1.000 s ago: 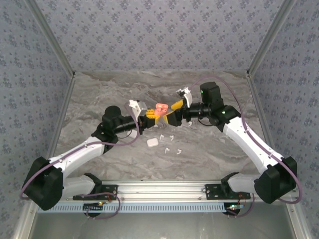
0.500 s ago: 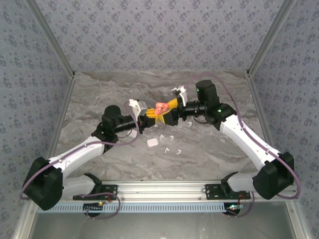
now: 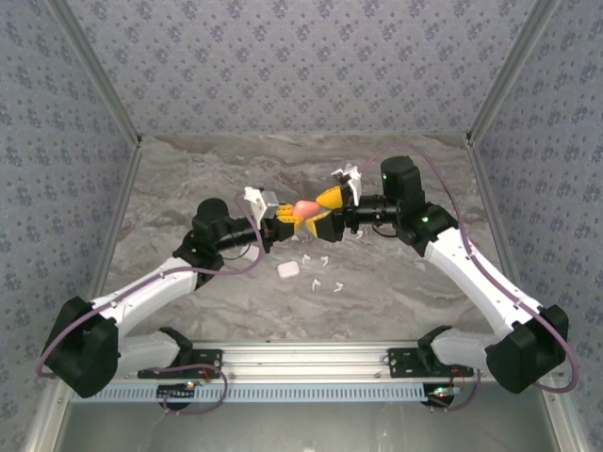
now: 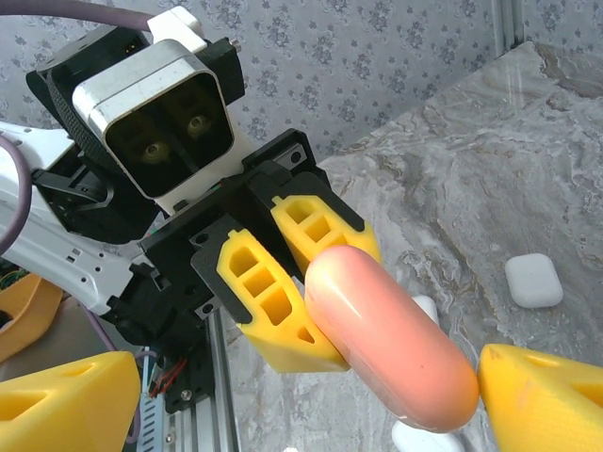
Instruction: Insert the wireless bluetooth earbuds into the charging case
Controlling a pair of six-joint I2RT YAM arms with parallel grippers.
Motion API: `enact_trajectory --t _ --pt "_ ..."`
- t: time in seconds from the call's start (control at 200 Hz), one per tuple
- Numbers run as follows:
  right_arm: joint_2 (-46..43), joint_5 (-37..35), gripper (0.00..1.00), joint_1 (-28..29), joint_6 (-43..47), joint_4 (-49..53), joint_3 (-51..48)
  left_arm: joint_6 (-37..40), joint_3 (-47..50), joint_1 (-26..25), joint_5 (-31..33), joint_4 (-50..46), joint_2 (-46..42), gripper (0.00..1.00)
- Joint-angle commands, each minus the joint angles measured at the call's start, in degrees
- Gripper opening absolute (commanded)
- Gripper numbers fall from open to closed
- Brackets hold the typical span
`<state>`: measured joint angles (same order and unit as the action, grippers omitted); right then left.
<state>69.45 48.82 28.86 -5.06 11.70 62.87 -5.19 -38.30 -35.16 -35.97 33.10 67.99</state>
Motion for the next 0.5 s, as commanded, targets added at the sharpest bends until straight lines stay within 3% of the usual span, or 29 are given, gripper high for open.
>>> enact_trajectory --t 0.0,0.225,0.495 --pt "-0.99 0.36 0.96 0.30 1.25 0.91 0.13 -0.33 -2.07 -0.17 0.59 0.41 0.28 0.00" --pt "-2.38 -15.66 0.99 -4.16 -0.86 7.95 2.66 -2.72 -1.64 -0.08 1.81 -3.31 0.32 0.00" --pt "-1.63 -26.73 0.99 -9.46 -4.67 15.04 1.17 -8.57 3.78 -0.13 5.08 -6.39 3.50 0.00"
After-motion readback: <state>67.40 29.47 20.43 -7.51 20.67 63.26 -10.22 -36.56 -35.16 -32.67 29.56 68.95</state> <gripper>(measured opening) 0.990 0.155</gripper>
